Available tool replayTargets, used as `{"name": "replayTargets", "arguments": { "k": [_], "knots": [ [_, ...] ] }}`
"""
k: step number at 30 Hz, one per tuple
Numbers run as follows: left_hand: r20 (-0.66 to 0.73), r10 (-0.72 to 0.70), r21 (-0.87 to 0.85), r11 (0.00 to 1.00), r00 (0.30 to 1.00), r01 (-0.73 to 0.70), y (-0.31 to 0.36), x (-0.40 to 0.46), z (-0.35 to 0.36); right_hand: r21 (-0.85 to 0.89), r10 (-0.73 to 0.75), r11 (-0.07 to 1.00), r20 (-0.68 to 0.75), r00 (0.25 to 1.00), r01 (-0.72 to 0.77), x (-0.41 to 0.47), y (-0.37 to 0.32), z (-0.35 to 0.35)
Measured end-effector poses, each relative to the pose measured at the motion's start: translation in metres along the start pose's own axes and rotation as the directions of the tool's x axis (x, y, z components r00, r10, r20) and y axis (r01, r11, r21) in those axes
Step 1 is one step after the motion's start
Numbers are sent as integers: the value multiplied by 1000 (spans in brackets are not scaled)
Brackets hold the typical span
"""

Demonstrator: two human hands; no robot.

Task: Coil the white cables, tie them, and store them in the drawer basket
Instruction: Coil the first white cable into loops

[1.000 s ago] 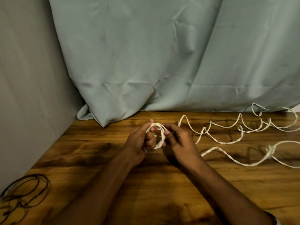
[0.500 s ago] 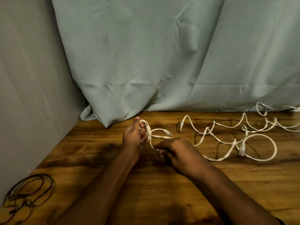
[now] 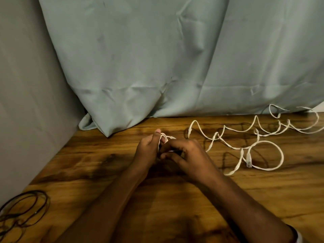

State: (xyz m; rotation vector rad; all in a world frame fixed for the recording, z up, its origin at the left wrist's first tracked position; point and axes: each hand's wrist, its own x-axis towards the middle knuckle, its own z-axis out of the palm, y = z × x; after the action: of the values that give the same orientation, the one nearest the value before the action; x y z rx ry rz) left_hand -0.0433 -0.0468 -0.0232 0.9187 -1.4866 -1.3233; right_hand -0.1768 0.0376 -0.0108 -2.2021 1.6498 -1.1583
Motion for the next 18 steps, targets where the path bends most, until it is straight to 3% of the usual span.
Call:
{"name": "replayTargets", "arguments": {
  "k": [6, 10, 15, 18],
  "knots": [
    [183, -49, -1, 999, 982, 50, 6, -11, 1, 61, 45, 997, -82, 996, -40, 0, 0, -1],
    [298, -81, -105, 987, 951, 117, 8, -13, 6, 52, 16, 999, -144, 989, -9, 3, 5, -8],
    [327, -135, -146, 971, 935, 191, 9, -14, 5, -105, -8, 994, -48, 999, 3, 3, 10, -10],
    [337, -145, -168, 963, 930, 210, 10, -13, 4, -77, -14, 997, -12, 1000, 13, 2, 10, -11]
  ]
}}
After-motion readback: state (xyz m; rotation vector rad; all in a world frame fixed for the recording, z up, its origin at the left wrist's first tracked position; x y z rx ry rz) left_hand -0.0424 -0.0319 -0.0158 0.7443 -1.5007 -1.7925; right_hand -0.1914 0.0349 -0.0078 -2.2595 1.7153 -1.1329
